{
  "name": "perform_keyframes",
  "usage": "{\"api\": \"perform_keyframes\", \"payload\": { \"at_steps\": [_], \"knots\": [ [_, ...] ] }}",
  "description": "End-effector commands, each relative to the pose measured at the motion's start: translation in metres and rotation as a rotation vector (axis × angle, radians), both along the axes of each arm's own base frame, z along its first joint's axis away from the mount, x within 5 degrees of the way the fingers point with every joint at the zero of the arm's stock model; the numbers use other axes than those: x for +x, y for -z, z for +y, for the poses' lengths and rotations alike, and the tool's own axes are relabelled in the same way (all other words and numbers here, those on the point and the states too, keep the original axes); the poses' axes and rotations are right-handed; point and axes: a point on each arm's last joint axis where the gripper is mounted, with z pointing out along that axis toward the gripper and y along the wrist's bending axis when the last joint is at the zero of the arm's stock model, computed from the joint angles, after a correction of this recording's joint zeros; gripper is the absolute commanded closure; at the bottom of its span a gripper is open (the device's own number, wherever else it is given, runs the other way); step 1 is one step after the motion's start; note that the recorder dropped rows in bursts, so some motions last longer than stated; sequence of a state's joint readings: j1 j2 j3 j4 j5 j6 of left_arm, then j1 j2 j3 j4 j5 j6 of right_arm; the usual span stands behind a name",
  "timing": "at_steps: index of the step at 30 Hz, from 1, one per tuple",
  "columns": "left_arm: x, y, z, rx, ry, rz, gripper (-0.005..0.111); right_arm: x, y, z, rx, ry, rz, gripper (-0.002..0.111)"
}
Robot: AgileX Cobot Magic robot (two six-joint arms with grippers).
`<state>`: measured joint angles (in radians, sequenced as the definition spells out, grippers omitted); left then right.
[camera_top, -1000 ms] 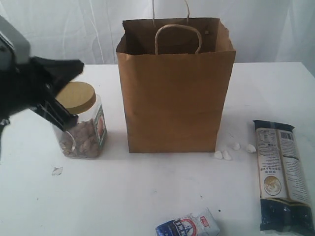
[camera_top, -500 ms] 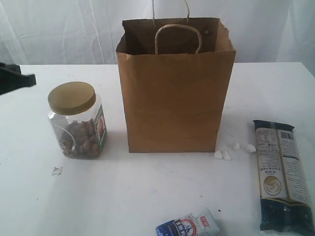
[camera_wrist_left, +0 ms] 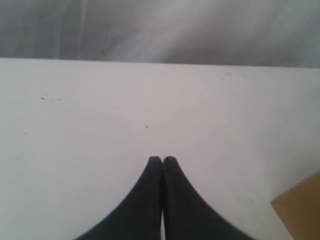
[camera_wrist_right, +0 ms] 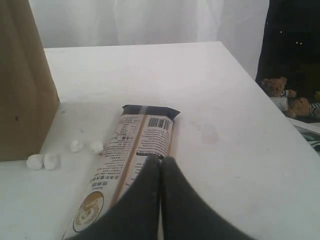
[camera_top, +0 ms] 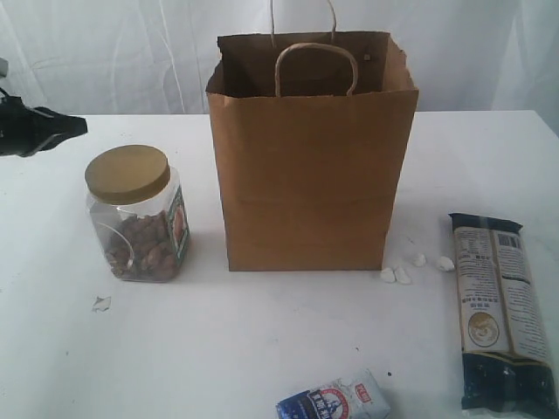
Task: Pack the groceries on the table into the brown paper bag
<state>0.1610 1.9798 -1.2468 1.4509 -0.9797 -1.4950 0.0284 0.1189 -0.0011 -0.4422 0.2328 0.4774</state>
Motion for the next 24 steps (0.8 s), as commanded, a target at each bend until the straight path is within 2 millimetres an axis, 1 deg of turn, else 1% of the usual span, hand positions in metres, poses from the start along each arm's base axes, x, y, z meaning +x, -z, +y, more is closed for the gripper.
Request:
{"api": "perform_keyframes", "payload": {
  "at_steps": [1,2,4,5,6,8,10,12,16,19,22,24],
  "knots": [
    [0.008,0.005,-0.008,0.007,0.078,0.018,0.107,0.000,0.000,-0.001,-0.009,0.008,0.002,0.108],
    [0.010,0.008,-0.011,0.019,0.076,0.022,0.107,0.000,0.000,-0.001,-0.009,0.008,0.002,0.108],
    [0.011,0.012,-0.024,0.068,0.131,0.021,0.107,0.000,0.000,-0.001,-0.009,0.008,0.002,0.108],
    [0.010,0.015,-0.031,0.095,0.172,0.022,0.107,0.000,0.000,-0.001,-0.009,0.008,0.002,0.108],
    [0.009,0.020,-0.043,0.145,0.233,0.026,0.107,0.000,0.000,-0.001,-0.009,0.008,0.002,0.108],
    [0.008,0.026,-0.056,0.224,0.281,0.034,0.107,0.000,0.000,-0.001,-0.009,0.008,0.002,0.108],
    [0.009,0.029,-0.063,0.237,0.264,0.053,0.107,0.000,0.000,-0.001,-0.009,0.008,0.002,0.108],
    [0.008,0.028,-0.065,0.217,0.271,0.063,0.107,0.000,0.000,-0.001,-0.009,0.008,0.002,0.108],
    [0.004,0.019,-0.054,0.143,0.289,0.069,0.107,0.000,0.000,-0.001,-0.009,0.008,0.002,0.108],
    [0.002,0.013,-0.039,0.077,0.281,0.087,0.107,0.000,0.000,-0.001,-0.009,0.008,0.002,0.108],
    [-0.001,0.003,-0.017,0.021,0.257,0.091,0.107,0.000,0.000,-0.001,-0.009,0.008,0.002,0.108],
    [-0.006,-0.007,-0.001,-0.034,0.259,0.086,0.107,0.000,0.000,-0.001,-0.009,0.008,0.002,0.108]
  ]
}}
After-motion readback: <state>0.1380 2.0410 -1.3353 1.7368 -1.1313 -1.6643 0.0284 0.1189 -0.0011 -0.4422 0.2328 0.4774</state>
